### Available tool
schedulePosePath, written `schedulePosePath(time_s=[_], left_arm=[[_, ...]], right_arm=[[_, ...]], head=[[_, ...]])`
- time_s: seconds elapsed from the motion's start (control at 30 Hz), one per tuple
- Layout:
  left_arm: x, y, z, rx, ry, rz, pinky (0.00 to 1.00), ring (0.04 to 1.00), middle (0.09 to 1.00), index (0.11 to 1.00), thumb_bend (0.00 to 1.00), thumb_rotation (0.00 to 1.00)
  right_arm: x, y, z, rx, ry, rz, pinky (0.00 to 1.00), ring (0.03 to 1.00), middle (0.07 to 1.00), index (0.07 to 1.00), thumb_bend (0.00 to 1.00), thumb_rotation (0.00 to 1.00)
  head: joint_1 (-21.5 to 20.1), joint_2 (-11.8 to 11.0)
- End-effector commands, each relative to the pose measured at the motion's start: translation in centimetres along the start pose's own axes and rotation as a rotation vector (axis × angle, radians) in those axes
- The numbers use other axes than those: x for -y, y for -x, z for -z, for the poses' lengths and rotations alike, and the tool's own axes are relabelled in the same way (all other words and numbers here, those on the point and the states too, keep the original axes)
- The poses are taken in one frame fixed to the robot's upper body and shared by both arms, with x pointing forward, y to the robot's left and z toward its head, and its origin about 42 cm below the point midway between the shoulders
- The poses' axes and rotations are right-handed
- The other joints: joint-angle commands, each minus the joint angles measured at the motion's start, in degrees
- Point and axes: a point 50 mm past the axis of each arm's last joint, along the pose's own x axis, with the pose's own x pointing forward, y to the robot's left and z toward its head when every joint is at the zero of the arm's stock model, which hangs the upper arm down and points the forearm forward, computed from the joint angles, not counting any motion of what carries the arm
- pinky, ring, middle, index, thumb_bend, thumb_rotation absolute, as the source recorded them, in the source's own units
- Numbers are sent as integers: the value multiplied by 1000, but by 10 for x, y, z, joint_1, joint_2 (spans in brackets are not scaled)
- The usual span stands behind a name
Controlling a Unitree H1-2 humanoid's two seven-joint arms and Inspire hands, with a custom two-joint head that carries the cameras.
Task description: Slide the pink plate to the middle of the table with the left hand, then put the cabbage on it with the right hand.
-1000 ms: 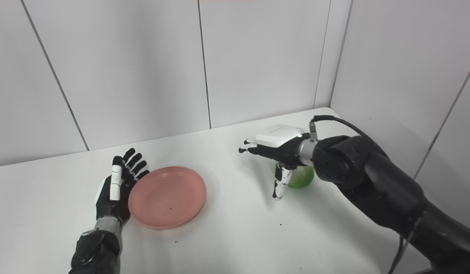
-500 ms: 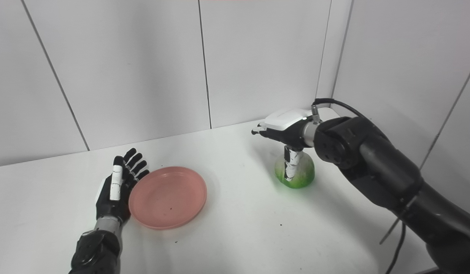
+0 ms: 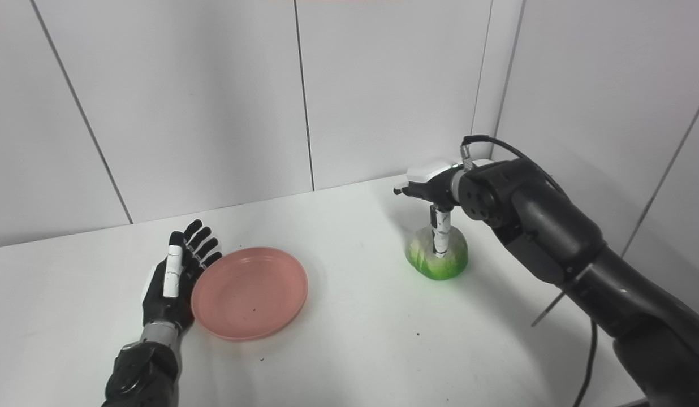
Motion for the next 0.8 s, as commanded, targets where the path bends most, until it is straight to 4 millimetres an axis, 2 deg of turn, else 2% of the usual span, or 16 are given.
schedulePosePath(time_s=[0.0,0.17,0.33,0.4,0.53,0.63,0.7,0.77], left_arm=[[-9,9,13,-47,12,-18,827,878,901,860,927,821],[-9,9,13,-49,10,-16,818,879,901,864,919,824],[-9,8,12,-48,12,-15,818,879,901,863,917,816],[-9,8,11,-49,13,-15,826,882,903,862,918,811],[-9,7,11,-46,5,-12,819,880,903,862,914,811],[-9,7,11,-42,-5,-9,809,880,902,867,905,818],[-8,7,11,-43,-4,-10,797,875,898,868,910,820],[-8,7,11,-46,5,-11,809,876,899,864,917,809]], right_arm=[[28,8,4,-11,32,58,657,878,955,952,1000,82],[28,0,8,-16,-7,27,673,883,959,944,1000,82],[23,-11,13,13,-84,-16,615,843,966,940,1000,47],[20,-15,13,9,-84,-34,641,848,962,943,1000,59],[17,-17,12,9,-74,-48,721,924,991,940,1000,68],[13,-19,12,22,-78,-61,682,899,982,938,1000,81],[9,-22,12,28,-101,-79,615,830,950,942,1000,74],[4,-25,13,25,-116,-94,596,830,959,938,1000,47]], head=[[0,1],[1,4],[1,6],[1,6],[-1,7],[1,8],[1,8],[1,8]])
